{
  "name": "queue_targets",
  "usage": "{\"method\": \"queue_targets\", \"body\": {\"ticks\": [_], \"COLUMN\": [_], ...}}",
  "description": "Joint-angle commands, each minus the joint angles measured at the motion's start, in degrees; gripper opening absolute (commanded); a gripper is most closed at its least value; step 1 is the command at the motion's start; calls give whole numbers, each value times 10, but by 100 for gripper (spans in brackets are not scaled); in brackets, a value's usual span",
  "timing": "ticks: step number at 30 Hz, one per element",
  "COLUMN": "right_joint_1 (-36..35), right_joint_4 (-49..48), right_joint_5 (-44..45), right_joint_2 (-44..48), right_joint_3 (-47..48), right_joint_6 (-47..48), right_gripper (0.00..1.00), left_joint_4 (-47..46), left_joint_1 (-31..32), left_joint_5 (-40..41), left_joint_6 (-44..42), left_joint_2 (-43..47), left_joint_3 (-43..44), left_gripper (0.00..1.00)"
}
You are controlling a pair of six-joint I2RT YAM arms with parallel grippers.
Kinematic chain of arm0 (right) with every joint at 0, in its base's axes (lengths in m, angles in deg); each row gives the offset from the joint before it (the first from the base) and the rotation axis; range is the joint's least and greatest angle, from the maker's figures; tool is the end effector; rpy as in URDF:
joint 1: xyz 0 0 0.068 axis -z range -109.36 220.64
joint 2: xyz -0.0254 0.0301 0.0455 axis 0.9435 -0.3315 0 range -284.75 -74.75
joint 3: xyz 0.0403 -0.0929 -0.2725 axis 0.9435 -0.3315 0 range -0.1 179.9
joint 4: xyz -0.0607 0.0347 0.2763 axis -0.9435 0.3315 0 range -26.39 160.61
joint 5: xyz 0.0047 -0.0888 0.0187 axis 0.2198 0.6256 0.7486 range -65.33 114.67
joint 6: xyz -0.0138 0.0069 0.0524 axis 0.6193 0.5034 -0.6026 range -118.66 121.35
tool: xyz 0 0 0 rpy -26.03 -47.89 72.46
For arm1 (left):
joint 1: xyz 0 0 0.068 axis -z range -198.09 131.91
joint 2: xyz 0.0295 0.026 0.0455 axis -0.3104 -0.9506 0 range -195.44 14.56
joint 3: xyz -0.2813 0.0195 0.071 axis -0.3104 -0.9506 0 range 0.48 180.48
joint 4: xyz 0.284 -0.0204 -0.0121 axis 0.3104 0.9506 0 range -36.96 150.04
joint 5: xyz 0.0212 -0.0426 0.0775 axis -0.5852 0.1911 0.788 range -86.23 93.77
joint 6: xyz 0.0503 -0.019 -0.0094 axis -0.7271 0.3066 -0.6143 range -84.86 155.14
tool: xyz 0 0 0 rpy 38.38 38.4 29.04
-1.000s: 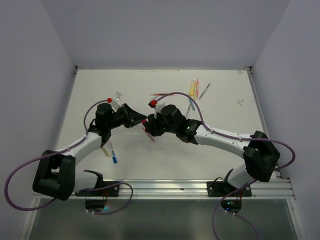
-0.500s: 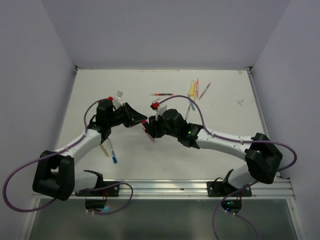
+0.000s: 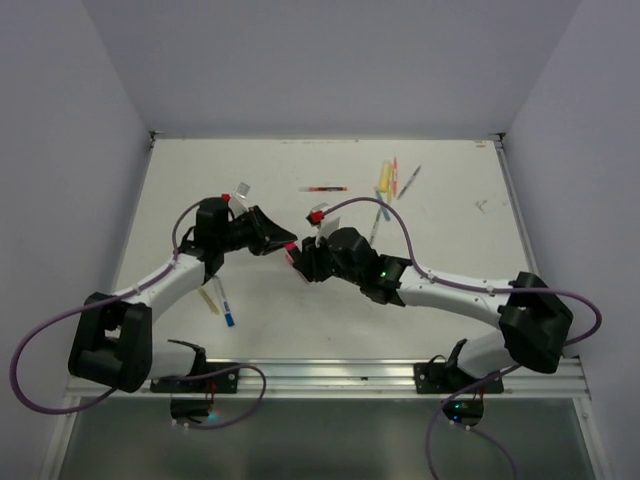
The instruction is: Open the pen caps
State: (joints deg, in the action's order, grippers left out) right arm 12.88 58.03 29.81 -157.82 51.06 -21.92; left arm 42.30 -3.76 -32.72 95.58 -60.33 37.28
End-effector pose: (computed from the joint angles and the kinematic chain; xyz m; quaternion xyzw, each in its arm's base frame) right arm 0.1872 0.2908 0.2532 -0.2291 0.8175 0.3134 0.4254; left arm 0.2733 -0.0924 0.2195 -0.1680 0.8103 -0.5122 0.2299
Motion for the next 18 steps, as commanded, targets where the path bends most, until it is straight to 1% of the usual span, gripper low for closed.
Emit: {"method": "queue_targets", "body": {"ticks": [1, 3, 6, 11, 13, 14, 15, 16, 18], "right_joint_1": [-52, -52, -49, -37, -38, -38, -38, -38, -37], "right_joint_4": [209, 210, 214, 227, 231, 233, 233, 234, 229], "right_joint_5": [-99, -94, -80, -73, -75, -73, -71, -68, -58], "right_joint_2": [34, 30, 23, -9, -11, -9, -5, 2, 24], "right_joint_3": [-52, -50, -34, 24, 40, 42, 44, 42, 41], "right_joint_6": [-19, -17, -12, 8, 11, 13, 15, 16, 21], "right_gripper": [0, 0, 0, 0, 0, 0, 0, 0, 0], "left_joint_4": [-131, -133, -158, -197, -185, -175, -147, -134, -126], "left_joint_1": [-92, -93, -93, -92, -92, -92, -92, -92, -91], "left_joint_5": [228, 224, 197, 134, 124, 122, 119, 109, 93], "left_joint_6": [-30, -25, -14, 0, -10, -34, -45, -55, -64], "left_joint_2": [-4, -3, 4, 21, 27, 34, 37, 40, 49], "left_joint_3": [70, 65, 45, 13, 11, 13, 17, 20, 8], "left_gripper": [0, 0, 0, 0, 0, 0, 1, 14, 28]}}
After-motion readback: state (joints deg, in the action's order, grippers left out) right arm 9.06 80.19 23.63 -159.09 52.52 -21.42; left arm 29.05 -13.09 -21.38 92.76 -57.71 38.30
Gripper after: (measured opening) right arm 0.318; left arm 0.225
